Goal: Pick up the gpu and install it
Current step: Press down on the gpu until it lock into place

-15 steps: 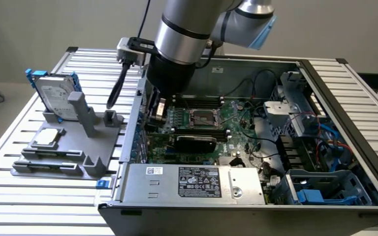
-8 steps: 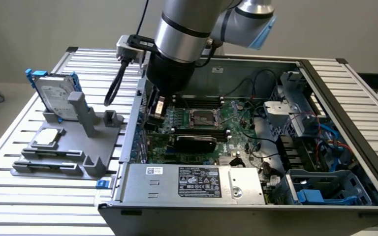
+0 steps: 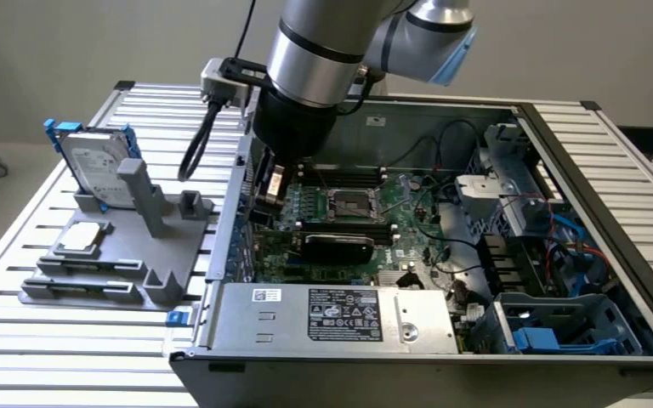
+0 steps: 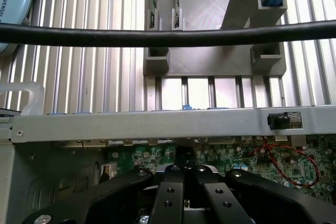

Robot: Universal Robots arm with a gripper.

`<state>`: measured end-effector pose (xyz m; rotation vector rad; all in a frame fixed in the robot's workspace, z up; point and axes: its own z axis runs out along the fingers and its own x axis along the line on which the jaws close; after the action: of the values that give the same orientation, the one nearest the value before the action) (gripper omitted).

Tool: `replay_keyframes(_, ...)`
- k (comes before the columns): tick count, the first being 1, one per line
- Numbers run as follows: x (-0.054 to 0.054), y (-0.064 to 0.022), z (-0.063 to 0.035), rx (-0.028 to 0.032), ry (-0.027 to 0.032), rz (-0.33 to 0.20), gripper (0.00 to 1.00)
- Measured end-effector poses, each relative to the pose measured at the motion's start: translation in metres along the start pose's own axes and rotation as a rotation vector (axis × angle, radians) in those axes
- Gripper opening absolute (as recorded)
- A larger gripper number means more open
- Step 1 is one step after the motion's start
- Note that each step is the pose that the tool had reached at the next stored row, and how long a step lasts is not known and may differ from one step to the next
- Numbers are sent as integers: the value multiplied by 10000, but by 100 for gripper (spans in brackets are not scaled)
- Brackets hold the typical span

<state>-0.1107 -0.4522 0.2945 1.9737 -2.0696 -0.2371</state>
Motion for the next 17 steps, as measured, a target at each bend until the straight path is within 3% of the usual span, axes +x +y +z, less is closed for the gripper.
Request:
replay_keyframes(11,15,-11,-22,-5,-19,75,11)
replay_keyframes(17,35,-14,-24,-5,26,102,11)
